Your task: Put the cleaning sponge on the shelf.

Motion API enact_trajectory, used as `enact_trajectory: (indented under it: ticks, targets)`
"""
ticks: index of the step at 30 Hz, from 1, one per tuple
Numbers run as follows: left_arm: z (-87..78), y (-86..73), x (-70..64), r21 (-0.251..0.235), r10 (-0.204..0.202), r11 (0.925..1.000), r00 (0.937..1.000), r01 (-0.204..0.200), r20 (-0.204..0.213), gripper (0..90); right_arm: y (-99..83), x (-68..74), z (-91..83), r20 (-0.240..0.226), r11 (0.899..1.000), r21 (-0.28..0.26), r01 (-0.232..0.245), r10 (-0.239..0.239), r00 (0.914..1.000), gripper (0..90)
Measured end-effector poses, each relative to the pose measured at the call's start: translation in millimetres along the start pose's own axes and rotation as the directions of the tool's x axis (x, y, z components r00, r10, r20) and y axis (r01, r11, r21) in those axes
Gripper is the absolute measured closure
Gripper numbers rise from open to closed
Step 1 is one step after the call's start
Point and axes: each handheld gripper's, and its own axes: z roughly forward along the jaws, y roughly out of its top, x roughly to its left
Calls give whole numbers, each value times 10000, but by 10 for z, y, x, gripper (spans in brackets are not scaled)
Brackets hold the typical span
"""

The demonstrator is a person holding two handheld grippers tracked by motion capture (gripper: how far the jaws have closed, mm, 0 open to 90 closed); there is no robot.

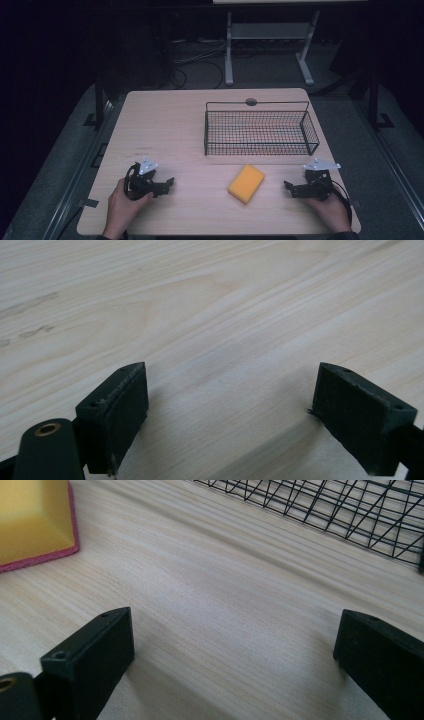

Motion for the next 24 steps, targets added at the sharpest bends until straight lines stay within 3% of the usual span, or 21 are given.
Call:
enact_trajectory:
  ticks: [13,19,24]
  targets:
    - [-1,-2,-18,23,-119,9999,9999,119,-101,134,12,4,-8,-33,9999,126,-14,14,10000,46]
    - [0,-2,-17,6,-121,9999,9999,121,-103,134,61,17,-74,-98,9994,308,145,-142,9999,216]
    - [-1,-2,-17,13,-117,9999,9999,117,-102,134,94,39,-144,-418,9998,149,122,-116,9991,348]
